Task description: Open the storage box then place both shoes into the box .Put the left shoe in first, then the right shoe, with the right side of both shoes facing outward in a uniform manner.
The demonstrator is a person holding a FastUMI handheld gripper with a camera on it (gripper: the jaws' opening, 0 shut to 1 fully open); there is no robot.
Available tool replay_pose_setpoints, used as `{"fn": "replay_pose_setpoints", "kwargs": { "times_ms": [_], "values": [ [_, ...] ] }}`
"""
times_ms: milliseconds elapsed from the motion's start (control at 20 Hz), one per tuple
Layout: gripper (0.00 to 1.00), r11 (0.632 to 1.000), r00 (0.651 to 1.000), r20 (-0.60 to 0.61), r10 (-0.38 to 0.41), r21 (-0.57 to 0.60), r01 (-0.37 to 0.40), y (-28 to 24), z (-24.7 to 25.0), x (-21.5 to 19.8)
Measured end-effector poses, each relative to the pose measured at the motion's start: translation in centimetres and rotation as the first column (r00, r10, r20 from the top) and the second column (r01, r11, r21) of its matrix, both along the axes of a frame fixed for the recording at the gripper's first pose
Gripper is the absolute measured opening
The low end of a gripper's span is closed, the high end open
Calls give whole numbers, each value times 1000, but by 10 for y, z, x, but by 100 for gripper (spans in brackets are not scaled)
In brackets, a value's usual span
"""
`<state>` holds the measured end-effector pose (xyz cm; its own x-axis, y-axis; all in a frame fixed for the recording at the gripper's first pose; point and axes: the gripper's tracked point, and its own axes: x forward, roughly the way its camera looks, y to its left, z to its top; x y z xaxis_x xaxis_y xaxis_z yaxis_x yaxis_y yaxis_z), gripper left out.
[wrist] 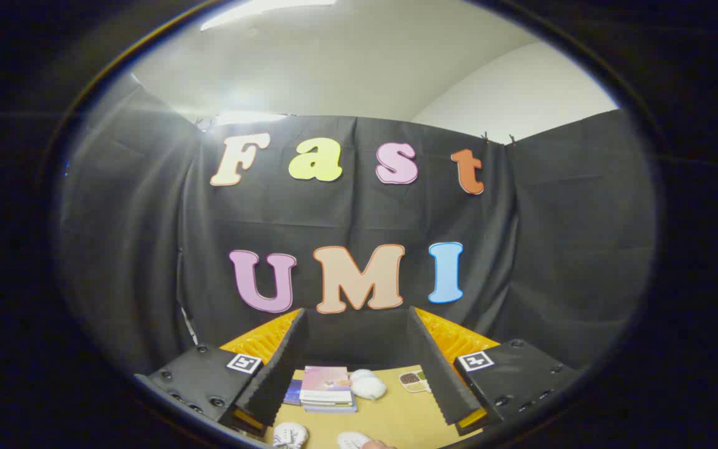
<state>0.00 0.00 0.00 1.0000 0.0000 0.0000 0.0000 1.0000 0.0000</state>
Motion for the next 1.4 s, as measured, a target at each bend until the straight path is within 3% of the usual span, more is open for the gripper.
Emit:
{"fn": "replay_pose_setpoints", "kwargs": {
  "times_ms": [700, 1000, 1200, 1400],
  "values": [
    [98, 991, 994, -9, 109, 80, -108, 61, -3, 18],
    [98, 960, 966, -125, 225, 195, -199, 101, -73, 30],
    [95, 931, 922, -252, 293, 296, -215, 127, -150, 29],
    [95, 877, 848, -354, 394, 421, -231, 159, -227, 20]
  ]
}}
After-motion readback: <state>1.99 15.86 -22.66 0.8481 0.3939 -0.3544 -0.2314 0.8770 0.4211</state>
